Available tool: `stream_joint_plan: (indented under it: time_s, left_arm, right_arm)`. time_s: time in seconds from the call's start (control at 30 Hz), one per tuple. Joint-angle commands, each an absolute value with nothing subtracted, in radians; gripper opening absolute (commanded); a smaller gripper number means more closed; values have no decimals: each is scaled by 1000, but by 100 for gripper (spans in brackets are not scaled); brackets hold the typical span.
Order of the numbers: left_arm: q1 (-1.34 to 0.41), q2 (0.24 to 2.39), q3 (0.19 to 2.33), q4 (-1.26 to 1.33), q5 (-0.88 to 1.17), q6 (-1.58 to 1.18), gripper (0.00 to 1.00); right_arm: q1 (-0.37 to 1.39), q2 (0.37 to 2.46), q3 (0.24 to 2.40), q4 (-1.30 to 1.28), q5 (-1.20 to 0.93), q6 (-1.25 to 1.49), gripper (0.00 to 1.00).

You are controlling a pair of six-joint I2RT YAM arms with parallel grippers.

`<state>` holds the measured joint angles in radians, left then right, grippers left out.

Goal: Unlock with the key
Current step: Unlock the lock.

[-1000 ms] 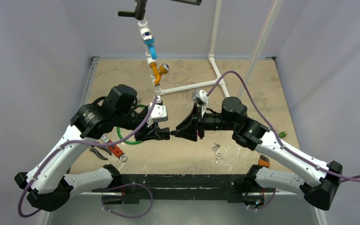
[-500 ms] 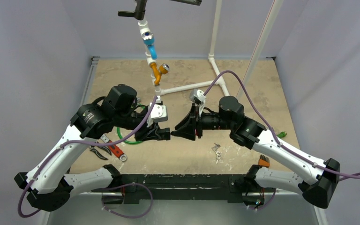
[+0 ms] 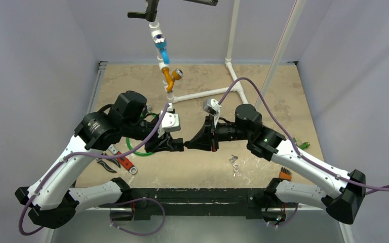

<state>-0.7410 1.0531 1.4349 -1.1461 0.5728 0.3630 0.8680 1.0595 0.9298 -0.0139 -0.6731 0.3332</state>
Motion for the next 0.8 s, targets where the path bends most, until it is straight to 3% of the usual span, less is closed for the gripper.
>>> stream_joint_plan:
  time_s: [0.0, 0.4, 0.77]
  left_arm:
    - [-744, 1035, 1486, -1063, 605, 387, 0]
    - [-865, 1068, 1533, -1088, 452, 555, 0]
    - [-901, 1059, 1502, -1022, 358, 587, 0]
  right_arm:
    - [865, 1060, 931, 86, -703, 390, 0]
    - [844, 1210, 967, 133, -766, 589, 0]
    - [831, 1202, 968, 145, -768, 632, 1]
